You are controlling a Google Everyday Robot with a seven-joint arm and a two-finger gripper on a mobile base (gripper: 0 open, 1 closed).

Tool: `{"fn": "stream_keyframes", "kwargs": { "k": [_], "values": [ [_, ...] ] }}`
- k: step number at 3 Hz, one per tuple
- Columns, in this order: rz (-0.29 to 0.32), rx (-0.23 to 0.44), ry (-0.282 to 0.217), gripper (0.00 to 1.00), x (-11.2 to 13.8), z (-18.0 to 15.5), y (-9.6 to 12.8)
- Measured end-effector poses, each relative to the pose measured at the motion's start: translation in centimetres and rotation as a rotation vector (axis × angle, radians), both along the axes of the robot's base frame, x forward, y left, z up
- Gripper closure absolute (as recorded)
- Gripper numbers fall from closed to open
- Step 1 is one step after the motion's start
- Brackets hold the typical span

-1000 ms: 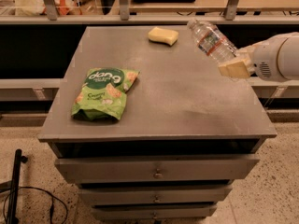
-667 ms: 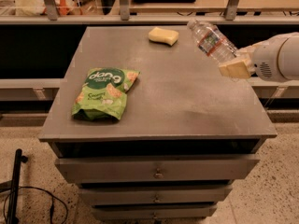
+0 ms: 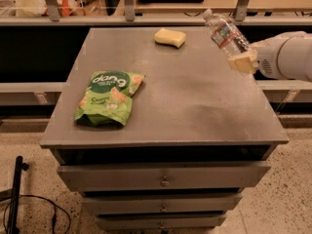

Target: Move water bottle near sponge

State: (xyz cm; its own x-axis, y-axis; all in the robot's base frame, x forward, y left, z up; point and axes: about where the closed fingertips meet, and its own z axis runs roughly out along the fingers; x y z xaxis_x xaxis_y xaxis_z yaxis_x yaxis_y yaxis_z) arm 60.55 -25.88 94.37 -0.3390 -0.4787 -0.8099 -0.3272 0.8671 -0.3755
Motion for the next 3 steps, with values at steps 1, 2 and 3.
{"fn": "stream_keyframes", "kwargs": {
  "k": [1,2,3],
  "values": [
    [-0.062,-0.025,-0.07,1.0,4.1,0.3,-2.2],
    [-0.153,-0.052,-0.106,1.0,7.5,0.7,-6.4],
    [-0.229,0.002,-0.092,1.0,10.0,0.3,-7.8]
  ]
}}
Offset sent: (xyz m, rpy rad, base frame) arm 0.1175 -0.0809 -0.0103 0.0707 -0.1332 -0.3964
